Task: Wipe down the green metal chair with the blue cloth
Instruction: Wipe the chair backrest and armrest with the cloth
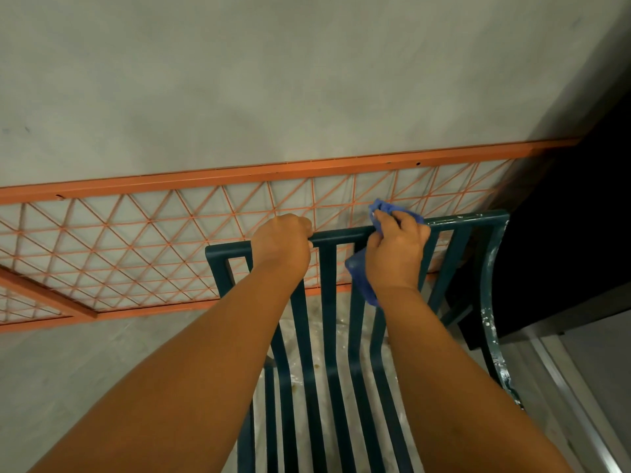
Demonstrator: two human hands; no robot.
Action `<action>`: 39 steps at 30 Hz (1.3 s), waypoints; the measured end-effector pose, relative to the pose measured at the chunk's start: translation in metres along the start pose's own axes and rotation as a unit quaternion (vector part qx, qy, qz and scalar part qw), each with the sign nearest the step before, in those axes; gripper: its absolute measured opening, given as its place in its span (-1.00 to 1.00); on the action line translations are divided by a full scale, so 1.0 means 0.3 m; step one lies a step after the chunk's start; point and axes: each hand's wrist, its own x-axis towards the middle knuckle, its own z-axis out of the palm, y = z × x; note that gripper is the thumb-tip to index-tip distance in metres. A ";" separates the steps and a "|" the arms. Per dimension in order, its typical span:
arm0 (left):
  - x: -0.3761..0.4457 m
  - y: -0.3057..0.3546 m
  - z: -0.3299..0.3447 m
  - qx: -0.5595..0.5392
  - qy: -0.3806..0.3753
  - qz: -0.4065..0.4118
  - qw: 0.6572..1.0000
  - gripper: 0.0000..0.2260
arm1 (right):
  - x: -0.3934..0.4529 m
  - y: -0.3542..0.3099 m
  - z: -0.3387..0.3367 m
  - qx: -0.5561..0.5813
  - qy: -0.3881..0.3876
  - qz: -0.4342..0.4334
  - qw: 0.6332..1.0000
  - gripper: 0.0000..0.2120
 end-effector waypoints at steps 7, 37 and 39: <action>-0.007 0.004 -0.017 -0.024 -0.002 -0.005 1.000 -0.86 | 0.142 -0.157 0.029 -0.207 -0.360 -0.070 0.907 -0.77; -0.010 0.023 -0.004 -0.029 0.016 -0.033 0.999 -0.83 | -0.015 -0.010 0.041 0.024 -0.192 -0.138 0.971 -0.66; -0.012 0.027 -0.003 -0.026 0.014 -0.036 0.999 -0.83 | -0.038 -0.074 0.047 0.046 -0.200 -0.100 0.974 -0.62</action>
